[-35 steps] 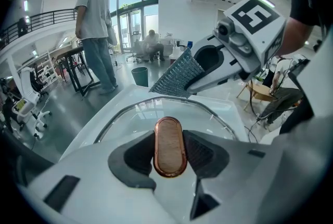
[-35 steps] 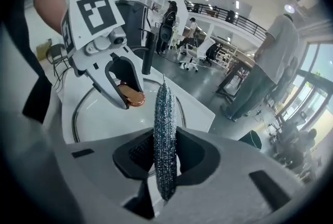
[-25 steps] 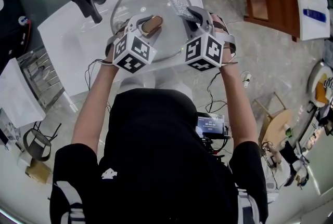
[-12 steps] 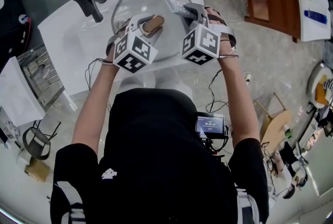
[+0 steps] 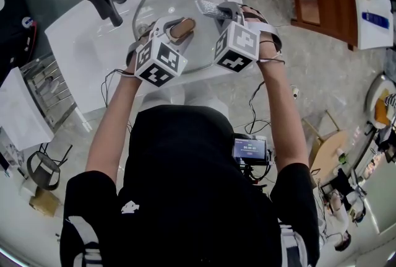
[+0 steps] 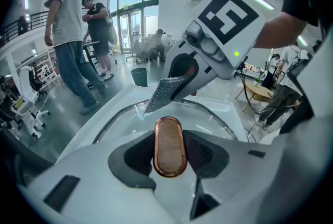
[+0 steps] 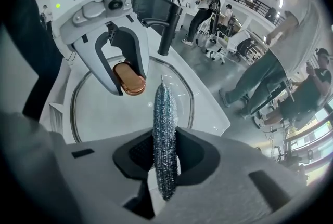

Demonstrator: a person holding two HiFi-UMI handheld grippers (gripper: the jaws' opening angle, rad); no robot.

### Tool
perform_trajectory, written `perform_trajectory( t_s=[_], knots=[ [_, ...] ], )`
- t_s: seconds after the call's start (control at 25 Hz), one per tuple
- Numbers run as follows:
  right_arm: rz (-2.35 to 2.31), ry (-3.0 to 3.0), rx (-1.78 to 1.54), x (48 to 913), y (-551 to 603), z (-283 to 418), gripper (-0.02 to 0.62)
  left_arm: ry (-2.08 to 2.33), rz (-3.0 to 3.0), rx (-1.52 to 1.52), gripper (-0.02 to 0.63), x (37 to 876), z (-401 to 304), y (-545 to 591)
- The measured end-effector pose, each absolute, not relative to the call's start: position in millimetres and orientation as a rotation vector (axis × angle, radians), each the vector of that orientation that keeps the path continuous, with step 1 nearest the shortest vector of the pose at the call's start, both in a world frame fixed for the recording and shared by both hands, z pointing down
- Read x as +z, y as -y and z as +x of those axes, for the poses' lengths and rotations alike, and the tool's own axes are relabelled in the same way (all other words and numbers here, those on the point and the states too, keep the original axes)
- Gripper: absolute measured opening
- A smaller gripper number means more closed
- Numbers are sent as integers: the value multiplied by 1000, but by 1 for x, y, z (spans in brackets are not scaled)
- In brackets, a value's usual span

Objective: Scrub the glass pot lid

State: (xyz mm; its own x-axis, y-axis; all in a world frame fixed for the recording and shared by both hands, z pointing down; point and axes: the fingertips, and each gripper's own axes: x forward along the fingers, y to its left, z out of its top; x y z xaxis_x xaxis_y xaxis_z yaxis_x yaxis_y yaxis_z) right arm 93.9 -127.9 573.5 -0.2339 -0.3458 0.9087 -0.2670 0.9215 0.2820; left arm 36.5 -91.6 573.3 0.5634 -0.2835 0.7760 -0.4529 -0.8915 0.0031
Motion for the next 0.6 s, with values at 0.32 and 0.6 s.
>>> perform_trajectory(
  t_s=[0.32, 0.6],
  knots=[
    [439, 1826, -48, 576, 126, 92, 67, 628, 2594, 1227, 167, 574, 35, 92],
    [438, 1824, -46, 576, 123, 93, 67, 638, 2591, 1227, 167, 575, 36, 92]
  ],
)
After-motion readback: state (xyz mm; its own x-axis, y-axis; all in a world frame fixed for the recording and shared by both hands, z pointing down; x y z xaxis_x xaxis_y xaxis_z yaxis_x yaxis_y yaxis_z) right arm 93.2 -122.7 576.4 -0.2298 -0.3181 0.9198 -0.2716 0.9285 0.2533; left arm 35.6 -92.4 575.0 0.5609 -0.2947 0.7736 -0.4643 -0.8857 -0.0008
